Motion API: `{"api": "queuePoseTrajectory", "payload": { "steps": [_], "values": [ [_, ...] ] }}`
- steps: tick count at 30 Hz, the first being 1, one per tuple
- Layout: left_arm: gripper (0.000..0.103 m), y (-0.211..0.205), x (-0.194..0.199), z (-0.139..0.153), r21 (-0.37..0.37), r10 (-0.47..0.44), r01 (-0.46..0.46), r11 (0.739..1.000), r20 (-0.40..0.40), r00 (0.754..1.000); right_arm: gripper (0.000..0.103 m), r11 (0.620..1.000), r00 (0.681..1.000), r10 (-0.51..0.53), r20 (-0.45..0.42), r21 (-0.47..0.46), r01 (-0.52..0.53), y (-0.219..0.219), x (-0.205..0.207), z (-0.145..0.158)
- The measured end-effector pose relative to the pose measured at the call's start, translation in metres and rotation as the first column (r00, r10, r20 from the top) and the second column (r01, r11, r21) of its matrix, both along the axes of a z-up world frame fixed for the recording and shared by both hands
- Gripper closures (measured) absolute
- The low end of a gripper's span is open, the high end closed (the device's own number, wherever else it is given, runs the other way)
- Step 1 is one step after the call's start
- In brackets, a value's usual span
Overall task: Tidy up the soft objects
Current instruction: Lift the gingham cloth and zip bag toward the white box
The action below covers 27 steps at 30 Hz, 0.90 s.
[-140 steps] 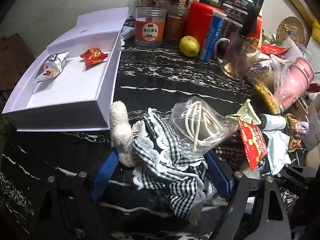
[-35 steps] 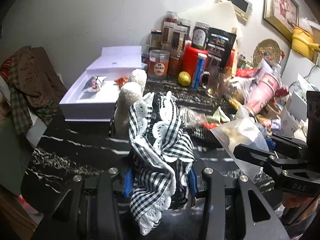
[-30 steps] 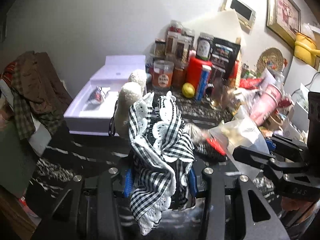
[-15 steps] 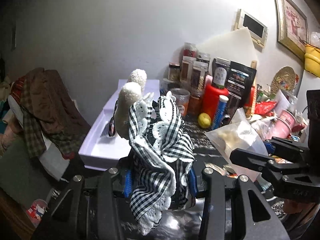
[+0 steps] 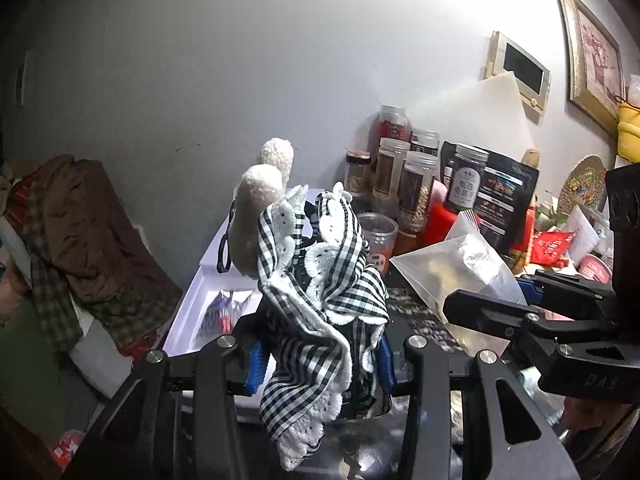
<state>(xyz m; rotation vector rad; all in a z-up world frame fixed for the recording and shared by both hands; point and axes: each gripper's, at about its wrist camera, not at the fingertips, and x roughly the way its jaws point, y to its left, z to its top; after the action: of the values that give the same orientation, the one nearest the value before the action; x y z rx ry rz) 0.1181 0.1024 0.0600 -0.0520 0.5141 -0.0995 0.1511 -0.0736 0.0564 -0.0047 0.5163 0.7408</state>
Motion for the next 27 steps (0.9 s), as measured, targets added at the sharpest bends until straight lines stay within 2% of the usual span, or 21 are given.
{"api": "queuePoseTrajectory", "payload": {
  "steps": [11,19,27],
  "values": [
    [0.06,0.027,0.069,-0.009,0.02,0.028,-0.028,0.999,-0.003,1.0,0.064,1.0,1.0,0.003,-0.009,-0.018,-0.003,0.03,0.063,-0.001],
    [0.06,0.057,0.099,-0.044,0.003,0.086,-0.086,0.996,-0.08,0.993,0.064,1.0,0.998,0.013,-0.06,-0.027,-0.015,0.057,0.096,-0.024],
    [0.06,0.07,0.116,-0.083,-0.007,0.122,-0.124,0.992,-0.159,0.98,0.064,0.996,0.993,0.004,-0.114,-0.085,-0.014,0.075,0.119,-0.057]
  ]
}}
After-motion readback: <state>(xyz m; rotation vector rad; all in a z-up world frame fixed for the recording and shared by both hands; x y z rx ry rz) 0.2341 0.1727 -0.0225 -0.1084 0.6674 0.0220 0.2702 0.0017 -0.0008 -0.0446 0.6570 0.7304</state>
